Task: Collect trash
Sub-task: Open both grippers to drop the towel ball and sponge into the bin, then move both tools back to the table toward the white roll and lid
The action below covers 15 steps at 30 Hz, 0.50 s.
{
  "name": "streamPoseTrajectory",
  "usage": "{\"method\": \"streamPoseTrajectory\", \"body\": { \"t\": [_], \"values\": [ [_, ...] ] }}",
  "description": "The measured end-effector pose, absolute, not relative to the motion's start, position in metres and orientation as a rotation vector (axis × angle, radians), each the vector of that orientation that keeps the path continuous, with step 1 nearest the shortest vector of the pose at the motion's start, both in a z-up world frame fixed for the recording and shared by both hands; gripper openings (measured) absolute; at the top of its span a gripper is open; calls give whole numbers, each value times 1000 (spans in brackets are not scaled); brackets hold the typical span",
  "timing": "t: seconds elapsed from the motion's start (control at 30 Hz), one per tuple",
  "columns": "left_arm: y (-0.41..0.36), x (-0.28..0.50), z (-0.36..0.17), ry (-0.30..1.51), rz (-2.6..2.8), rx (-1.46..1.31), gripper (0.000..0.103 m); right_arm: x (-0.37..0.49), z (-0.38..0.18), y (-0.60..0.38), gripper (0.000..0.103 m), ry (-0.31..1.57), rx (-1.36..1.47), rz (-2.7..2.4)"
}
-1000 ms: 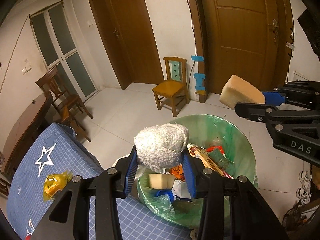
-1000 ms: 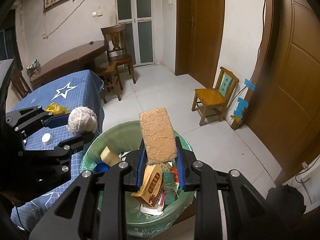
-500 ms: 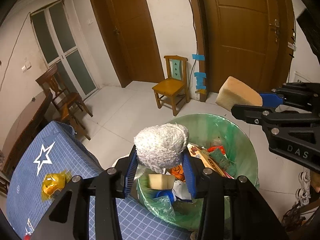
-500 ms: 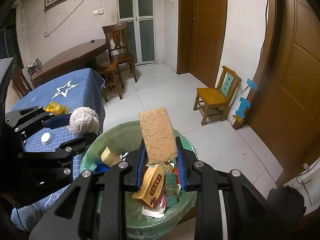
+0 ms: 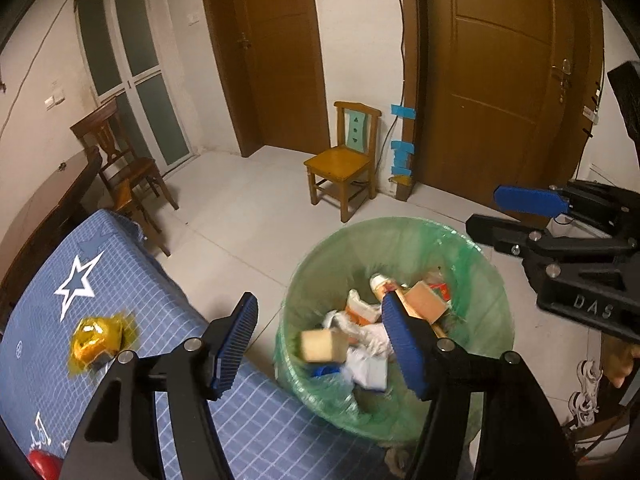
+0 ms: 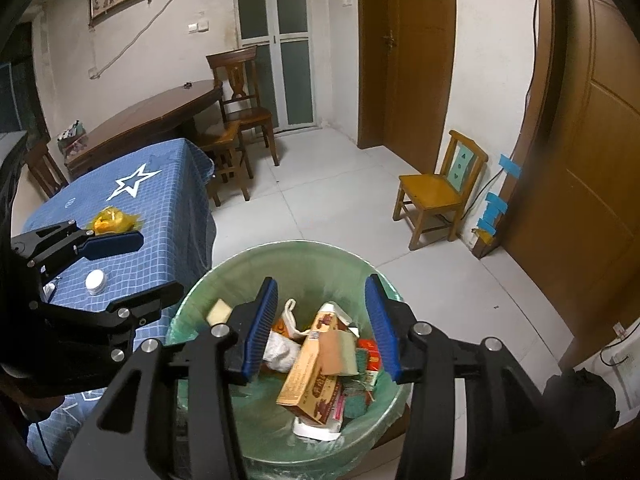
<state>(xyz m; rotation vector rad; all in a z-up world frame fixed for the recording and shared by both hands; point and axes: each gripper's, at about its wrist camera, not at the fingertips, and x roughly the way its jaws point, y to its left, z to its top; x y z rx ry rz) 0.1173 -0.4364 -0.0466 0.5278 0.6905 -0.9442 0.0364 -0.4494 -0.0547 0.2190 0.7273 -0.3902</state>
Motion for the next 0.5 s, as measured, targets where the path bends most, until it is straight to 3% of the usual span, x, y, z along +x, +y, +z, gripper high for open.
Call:
{"method": "streamPoseTrajectory", "body": {
  "t": [0.33, 0.5],
  "values": [
    [-331, 133, -53, 703, -788, 473, 68, 64, -56, -396, 44, 698, 177, -227],
    [-229, 147, -54, 725, -695, 383, 68, 89, -61, -344, 56, 697, 128, -72]
  ]
}}
